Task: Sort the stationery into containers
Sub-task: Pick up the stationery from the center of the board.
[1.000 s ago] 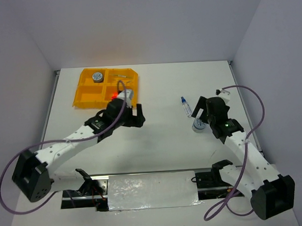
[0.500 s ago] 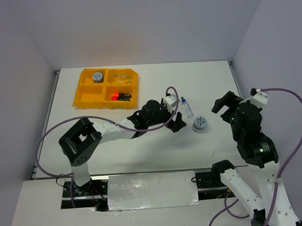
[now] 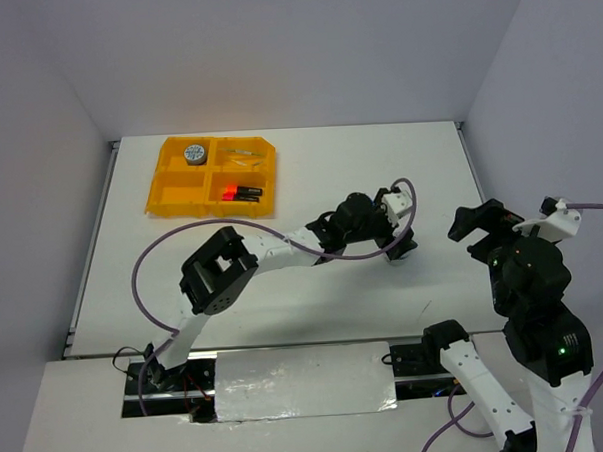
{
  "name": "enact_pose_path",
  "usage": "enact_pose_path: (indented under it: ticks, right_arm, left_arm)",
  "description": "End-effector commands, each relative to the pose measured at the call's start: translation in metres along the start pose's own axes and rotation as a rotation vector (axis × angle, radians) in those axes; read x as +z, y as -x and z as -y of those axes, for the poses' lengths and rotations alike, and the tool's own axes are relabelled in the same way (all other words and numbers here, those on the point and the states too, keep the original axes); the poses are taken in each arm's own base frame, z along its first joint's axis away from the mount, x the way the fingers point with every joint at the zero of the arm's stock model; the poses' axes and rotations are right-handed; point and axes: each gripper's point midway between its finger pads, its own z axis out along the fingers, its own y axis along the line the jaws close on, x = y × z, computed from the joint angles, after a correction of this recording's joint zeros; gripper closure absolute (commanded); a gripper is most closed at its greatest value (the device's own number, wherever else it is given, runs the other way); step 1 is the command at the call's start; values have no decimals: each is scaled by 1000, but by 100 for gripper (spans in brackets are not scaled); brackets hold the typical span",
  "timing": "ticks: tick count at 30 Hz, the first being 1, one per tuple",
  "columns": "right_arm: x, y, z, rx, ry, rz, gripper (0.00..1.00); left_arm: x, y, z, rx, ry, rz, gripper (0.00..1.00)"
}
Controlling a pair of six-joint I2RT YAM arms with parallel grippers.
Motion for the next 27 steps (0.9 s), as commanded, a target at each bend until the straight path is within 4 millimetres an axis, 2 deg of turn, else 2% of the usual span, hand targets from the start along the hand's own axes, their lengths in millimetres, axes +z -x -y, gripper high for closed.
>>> enact_pose_path:
  ticks: [1,12,19,24,25,26,27]
  right_arm:
    - [-10,10,-3,-6,39,25,0]
    - [-10,7,-14,-22,113,23,0]
    - [-10,5,-16,-31,127,20,0]
    - [-11,5,-16,-31,130,24,0]
    - [-11,6,-16,-31,130,26,0]
    - [-12,6,-16,-30,130,27,0]
    - [-12,6,-15,-32,130,28,0]
  left_arm:
    - [12,-11,-11,79,64,-64,1]
    - [26,-46,-12,102,43,-173,1]
    - [31,-52,-3,83,-16,-201,1]
    - [30,-58,-4,74,-8,-216,1]
    - [32,-54,-3,73,-14,-211,5]
    - [32,-62,-3,64,-19,-233,8]
    - [34,-60,-1,60,-34,-229,12]
